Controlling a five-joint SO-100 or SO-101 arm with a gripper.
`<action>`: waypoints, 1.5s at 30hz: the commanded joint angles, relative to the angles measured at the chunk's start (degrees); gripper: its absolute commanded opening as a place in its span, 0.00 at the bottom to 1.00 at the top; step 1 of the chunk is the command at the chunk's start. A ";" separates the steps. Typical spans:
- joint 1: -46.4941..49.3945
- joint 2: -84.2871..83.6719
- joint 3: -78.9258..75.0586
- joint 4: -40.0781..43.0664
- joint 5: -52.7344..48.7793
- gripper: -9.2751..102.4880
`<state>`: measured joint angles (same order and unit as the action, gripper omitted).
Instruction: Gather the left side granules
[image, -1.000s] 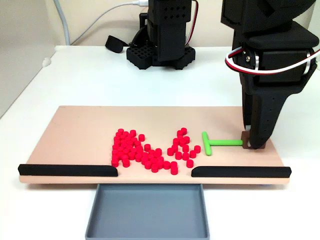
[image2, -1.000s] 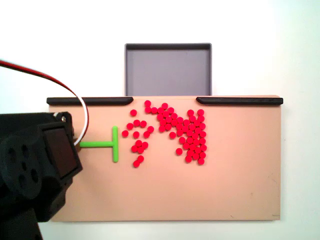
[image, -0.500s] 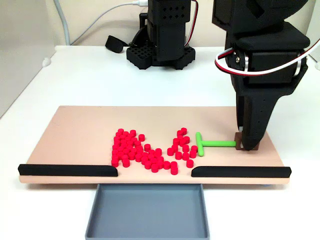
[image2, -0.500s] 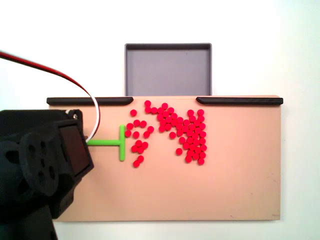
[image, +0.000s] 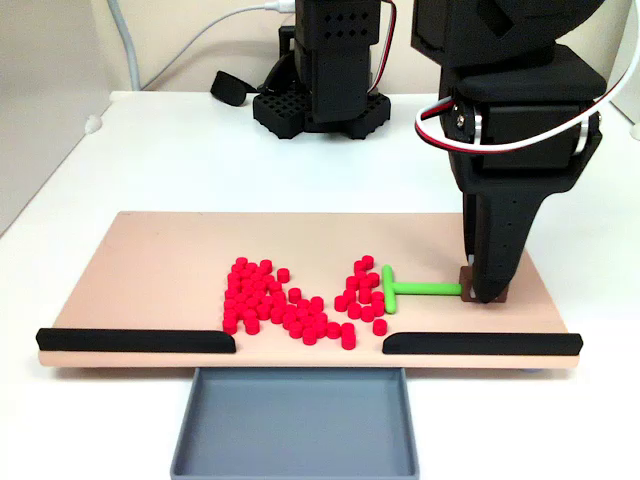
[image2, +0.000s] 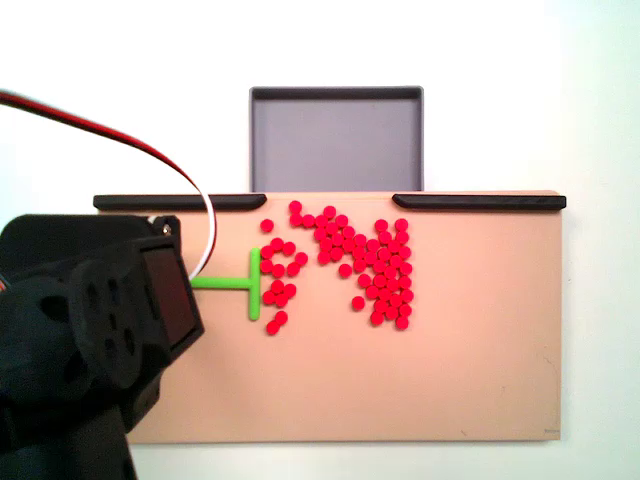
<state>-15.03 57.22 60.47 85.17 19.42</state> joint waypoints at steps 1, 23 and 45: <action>0.79 1.14 -0.62 0.00 -0.97 0.08; 2.37 1.49 -0.53 0.00 -2.29 0.08; 4.83 1.67 -0.44 0.00 -4.83 0.08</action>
<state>-10.99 57.22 60.47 85.17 15.47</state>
